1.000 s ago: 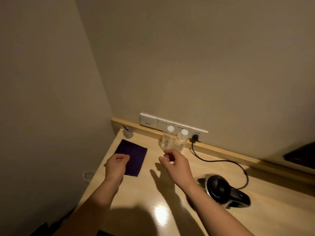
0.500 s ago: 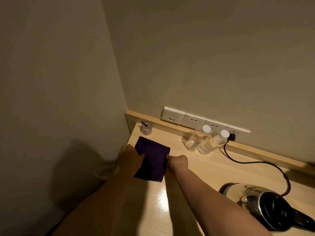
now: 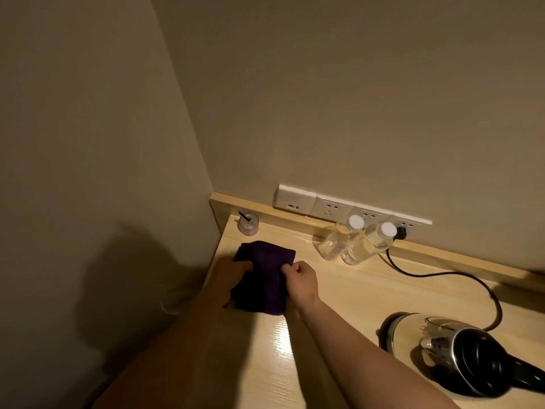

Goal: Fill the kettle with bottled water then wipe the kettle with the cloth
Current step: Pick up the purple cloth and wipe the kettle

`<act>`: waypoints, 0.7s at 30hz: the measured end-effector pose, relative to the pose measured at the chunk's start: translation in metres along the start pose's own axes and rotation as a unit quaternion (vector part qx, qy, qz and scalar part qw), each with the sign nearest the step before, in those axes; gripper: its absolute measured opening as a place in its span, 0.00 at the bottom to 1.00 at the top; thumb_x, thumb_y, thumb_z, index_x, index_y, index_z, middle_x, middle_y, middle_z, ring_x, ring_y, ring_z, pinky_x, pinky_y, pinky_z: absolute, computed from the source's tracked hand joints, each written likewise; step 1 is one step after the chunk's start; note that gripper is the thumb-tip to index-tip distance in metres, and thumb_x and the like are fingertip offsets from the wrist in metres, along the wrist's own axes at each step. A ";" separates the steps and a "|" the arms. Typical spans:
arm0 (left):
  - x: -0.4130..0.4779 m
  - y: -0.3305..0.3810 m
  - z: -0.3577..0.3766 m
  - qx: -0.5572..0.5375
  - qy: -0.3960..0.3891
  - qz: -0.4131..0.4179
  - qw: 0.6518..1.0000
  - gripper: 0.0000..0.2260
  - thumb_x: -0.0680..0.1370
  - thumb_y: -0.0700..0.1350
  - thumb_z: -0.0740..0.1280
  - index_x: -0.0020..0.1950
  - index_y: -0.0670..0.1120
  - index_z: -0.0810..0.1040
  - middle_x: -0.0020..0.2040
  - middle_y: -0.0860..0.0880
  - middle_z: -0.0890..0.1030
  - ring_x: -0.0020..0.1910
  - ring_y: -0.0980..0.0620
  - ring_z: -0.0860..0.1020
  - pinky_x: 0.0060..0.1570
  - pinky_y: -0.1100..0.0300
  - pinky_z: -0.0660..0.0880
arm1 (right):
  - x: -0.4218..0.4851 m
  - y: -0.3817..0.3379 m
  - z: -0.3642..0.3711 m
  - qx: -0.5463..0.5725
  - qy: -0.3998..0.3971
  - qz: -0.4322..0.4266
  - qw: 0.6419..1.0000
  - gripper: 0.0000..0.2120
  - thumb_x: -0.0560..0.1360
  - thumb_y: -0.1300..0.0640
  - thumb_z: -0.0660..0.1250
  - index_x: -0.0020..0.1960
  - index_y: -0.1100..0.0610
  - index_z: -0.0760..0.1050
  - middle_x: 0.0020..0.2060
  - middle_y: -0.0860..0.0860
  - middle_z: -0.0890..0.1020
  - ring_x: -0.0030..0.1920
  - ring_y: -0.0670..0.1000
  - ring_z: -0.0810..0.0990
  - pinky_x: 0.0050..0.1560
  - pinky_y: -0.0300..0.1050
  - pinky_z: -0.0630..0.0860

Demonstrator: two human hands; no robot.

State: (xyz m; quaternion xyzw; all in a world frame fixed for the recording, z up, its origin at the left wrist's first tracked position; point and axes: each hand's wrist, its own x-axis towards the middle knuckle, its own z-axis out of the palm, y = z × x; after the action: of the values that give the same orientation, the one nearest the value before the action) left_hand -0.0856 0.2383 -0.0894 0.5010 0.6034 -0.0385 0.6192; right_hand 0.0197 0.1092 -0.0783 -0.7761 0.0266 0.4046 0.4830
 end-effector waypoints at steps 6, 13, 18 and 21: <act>-0.048 -0.007 0.001 -0.297 -0.187 -0.028 0.936 0.10 0.76 0.39 0.69 0.56 0.37 0.80 0.59 0.34 0.82 0.55 0.35 0.82 0.57 0.42 0.80 | -0.034 -0.023 -0.057 0.118 -0.083 -0.037 0.989 0.10 0.78 0.63 0.69 0.41 0.56 0.71 0.35 0.55 0.79 0.36 0.52 0.75 0.37 0.45 0.70; -0.124 -0.007 0.074 -0.443 -0.421 0.043 0.791 0.34 0.74 0.45 0.75 0.77 0.38 0.68 0.74 0.33 0.72 0.70 0.33 0.75 0.67 0.36 0.73 | -0.088 -0.051 -0.160 0.165 -0.139 -0.088 0.973 0.05 0.81 0.66 0.67 0.56 0.61 0.75 0.46 0.63 0.86 0.45 0.59 0.84 0.47 0.53 0.79; -0.165 0.012 0.137 -0.355 -0.413 0.005 0.838 0.29 0.70 0.37 0.70 0.71 0.34 0.72 0.65 0.32 0.80 0.59 0.35 0.83 0.52 0.45 0.83 | -0.116 -0.054 -0.237 0.093 -0.094 -0.112 0.985 0.07 0.82 0.63 0.67 0.59 0.61 0.74 0.48 0.61 0.87 0.48 0.59 0.87 0.48 0.55 0.81; -0.169 0.034 0.159 -0.328 -0.425 -0.011 0.844 0.31 0.63 0.35 0.74 0.67 0.36 0.76 0.61 0.33 0.83 0.55 0.35 0.84 0.51 0.41 0.82 | -0.129 -0.039 -0.273 -0.034 0.020 -0.168 0.985 0.04 0.83 0.60 0.67 0.56 0.54 0.79 0.46 0.53 0.87 0.49 0.50 0.86 0.49 0.47 0.82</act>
State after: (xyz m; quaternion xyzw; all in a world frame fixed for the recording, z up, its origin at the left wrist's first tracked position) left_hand 0.0035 0.0549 0.0262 0.1964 0.2644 -0.0546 0.9426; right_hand 0.1144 -0.1256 0.0901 -0.7932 -0.1083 0.3026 0.5172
